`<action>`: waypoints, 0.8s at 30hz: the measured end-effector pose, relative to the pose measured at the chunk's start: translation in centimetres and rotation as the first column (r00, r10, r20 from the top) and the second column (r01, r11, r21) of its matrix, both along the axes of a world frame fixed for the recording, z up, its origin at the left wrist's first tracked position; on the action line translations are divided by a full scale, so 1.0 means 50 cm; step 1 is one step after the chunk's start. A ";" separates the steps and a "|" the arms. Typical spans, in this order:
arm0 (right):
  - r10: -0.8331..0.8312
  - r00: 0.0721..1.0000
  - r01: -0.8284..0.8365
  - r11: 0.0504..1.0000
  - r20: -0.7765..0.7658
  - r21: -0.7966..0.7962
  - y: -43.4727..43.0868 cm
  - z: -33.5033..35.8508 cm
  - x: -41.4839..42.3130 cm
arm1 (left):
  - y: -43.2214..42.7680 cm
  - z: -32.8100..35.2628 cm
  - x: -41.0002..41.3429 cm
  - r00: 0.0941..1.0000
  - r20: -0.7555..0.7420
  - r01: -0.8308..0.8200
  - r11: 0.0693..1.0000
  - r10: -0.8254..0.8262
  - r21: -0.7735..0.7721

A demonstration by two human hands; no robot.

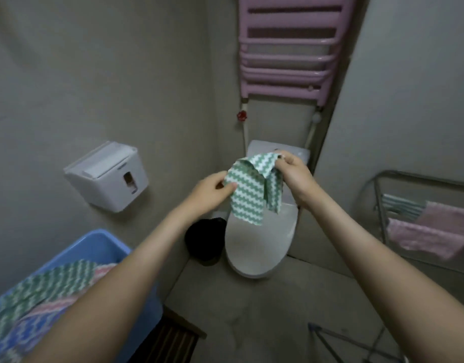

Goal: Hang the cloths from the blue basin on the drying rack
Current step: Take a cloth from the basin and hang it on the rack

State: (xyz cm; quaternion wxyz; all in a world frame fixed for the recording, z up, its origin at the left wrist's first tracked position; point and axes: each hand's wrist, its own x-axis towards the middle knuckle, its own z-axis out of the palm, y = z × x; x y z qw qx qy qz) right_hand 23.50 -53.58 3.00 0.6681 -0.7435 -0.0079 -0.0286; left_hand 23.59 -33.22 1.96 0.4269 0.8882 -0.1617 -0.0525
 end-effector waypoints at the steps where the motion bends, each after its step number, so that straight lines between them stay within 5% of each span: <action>1: -0.053 0.999 0.053 0.998 0.007 -0.026 -0.036 -0.009 -0.006 | -0.037 0.002 0.003 1.000 0.005 0.003 1.000 -0.003 -0.003; 12: -0.496 0.867 0.473 0.848 -0.041 -0.240 -0.446 -0.116 -0.190 | -0.448 -0.003 0.012 0.884 -0.129 0.467 0.856 -0.449 0.223; 16: -0.627 0.775 0.605 0.774 -0.086 -0.185 -0.543 -0.131 -0.250 | -0.561 0.001 -0.015 0.841 -0.114 0.538 0.793 -0.529 0.286; 20: -0.724 0.678 0.734 0.678 -0.127 0.047 -0.618 -0.140 -0.278 | -0.661 -0.010 -0.011 0.853 -0.096 0.520 0.823 -0.512 0.229; 24: -0.771 0.618 0.781 0.625 -0.153 0.006 -0.679 -0.155 -0.291 | -0.743 -0.017 -0.004 0.861 -0.070 0.509 0.847 -0.504 0.153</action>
